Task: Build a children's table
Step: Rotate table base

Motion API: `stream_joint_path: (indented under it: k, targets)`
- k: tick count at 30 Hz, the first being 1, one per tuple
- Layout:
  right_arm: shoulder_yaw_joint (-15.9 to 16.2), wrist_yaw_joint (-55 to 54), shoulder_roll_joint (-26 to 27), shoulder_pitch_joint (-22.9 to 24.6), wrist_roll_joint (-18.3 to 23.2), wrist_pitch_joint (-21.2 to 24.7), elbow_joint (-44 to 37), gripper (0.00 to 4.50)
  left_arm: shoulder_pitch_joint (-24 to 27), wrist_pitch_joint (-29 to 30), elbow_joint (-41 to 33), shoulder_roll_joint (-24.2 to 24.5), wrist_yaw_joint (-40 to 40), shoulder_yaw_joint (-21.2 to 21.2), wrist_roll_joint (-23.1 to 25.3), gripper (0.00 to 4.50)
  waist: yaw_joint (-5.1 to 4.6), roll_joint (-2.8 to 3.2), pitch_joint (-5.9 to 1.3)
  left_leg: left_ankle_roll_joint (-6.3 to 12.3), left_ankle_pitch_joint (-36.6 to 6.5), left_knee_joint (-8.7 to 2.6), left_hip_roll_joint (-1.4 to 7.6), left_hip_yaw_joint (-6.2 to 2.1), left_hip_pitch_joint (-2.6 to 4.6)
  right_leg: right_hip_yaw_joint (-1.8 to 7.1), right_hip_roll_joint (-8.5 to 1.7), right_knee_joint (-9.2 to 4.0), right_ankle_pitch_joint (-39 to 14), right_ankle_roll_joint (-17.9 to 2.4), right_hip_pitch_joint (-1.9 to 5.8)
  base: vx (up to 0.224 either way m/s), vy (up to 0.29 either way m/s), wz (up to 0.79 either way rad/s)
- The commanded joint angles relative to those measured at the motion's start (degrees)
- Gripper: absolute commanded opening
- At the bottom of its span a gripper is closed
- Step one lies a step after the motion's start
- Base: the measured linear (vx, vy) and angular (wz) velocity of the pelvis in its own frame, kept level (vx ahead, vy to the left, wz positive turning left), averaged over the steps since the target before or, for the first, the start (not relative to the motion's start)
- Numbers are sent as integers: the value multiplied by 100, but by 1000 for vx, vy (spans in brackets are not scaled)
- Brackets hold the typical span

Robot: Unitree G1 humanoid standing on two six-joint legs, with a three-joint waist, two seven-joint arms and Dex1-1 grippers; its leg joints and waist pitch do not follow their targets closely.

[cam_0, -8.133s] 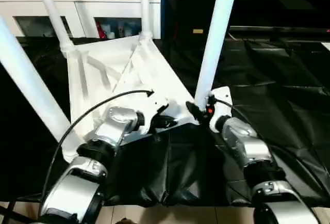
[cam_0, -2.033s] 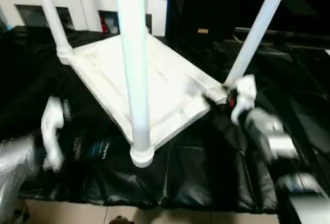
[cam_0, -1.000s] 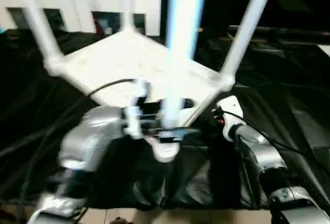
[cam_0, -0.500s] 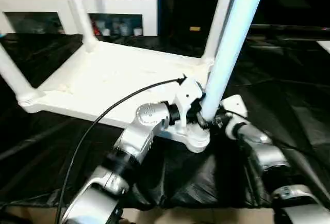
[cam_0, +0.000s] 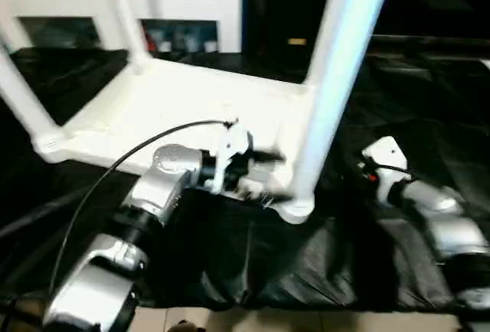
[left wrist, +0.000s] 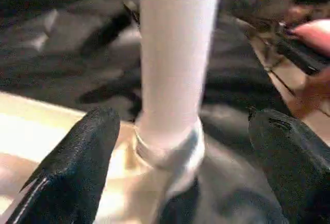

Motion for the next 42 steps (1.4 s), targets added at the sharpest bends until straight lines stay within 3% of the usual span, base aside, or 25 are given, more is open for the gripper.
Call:
stream_joint_path:
  k: [1,6,7,11,25,31,42]
  targets:
    - [73,484,-244,129,183,239,-438,450,-251,-291,369,125,-137,-127,326,419,22,-22,-386,325,-1483,-346,84,-24,116,147,-174,-423,-816,-1441,293,0,0,0]
    - [151,1384,-849,504,545,984,-1474,450,-607,-824,1188,173,64,-402,899,369,82,-28,-392,356,-1362,-341,88,-43,90,149,-202,-423,-762,-1364,320,0,0,0]
    - [180,1498,-973,567,552,1092,-1610,450,-670,-881,1336,145,147,-428,975,360,99,-9,-389,368,-1346,-340,94,-51,88,151,-215,-413,-755,-1371,326,0,0,0]
    - [209,1632,-1266,747,443,1260,-1886,450,-838,-939,1744,46,97,-463,1089,323,115,-26,-389,295,-1386,-335,91,-49,86,145,-243,-442,-991,-1411,314,0,0,0]
    - [168,1783,-1417,1033,668,1750,-2508,450,-1407,-1575,2858,-184,601,-499,1648,198,130,-10,-391,295,-1388,-335,96,-71,80,138,-246,-451,-930,-1386,322,0,0,0]
    - [144,1795,-1451,1102,730,1896,-2665,450,-1528,-1690,3154,-245,628,-509,1848,158,135,30,-390,297,-1406,-334,96,-70,88,137,-247,-459,-850,-1445,320,0,0,0]
    - [162,1782,-1422,1138,719,1980,-2763,450,-1616,-1772,3413,-267,670,-490,2114,77,131,22,-385,274,-1441,-344,101,-80,81,135,-258,-471,-1002,-1414,320,0,0,0]
